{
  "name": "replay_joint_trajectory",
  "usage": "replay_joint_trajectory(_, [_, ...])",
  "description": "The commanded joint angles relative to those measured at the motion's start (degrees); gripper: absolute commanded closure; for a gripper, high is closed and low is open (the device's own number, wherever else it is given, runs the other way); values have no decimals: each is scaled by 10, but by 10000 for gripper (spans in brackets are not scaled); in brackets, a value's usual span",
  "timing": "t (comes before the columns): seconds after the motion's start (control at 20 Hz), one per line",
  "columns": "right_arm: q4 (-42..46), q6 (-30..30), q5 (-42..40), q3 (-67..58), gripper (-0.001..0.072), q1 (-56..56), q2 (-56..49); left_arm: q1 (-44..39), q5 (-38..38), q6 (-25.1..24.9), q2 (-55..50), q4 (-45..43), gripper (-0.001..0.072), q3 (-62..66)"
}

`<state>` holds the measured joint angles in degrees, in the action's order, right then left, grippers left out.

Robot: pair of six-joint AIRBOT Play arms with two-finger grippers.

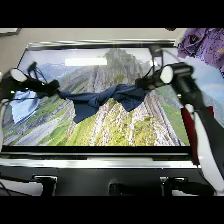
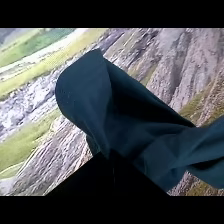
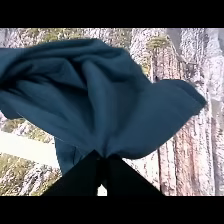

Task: Fold the clothes and pants, and hang the long-sleeved shirts on hangers.

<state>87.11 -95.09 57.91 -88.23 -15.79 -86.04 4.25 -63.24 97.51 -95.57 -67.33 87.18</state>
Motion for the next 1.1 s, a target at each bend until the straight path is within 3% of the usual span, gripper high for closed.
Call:
replay_joint_trajectory(0.0, [-7, -26, -39, 1, 681, -1, -68, 1, 34, 2, -76, 44, 694, -9])
replay_joint_trajectory(0.05, [-7, -33, -43, 1, 681, -1, -70, 6, 37, 2, -79, 51, 673, -9])
replay_joint_trajectory(0.1, [-8, -33, -45, 1, 681, -1, -69, 14, 37, 2, -78, 58, 548, -9])
replay_joint_trajectory(0.2, [-7, -33, -36, 1, 681, -1, -64, 45, 7, -10, -67, 80, 61, 9])
replay_joint_trajectory(0.25, [-7, -33, -28, 1, 681, -1, -60, 66, -13, -27, -56, 90, 27, 20])
replay_joint_trajectory(0.4, [-7, -33, -4, 1, 681, -1, -46, 134, -57, -36, 5, 97, 27, 9])
replay_joint_trajectory(0.55, [-7, -33, 11, 1, 681, -1, -37, 153, -51, -52, 57, 154, 28, -101])
replay_joint_trajectory(0.8, [-7, -33, 35, 1, 681, -1, -37, 107, 11, -129, 65, 320, 28, -281])
replay_joint_trajectory(1.05, [-7, -33, 43, 1, 680, -1, -37, 33, 57, -136, 42, 329, 29, -301])
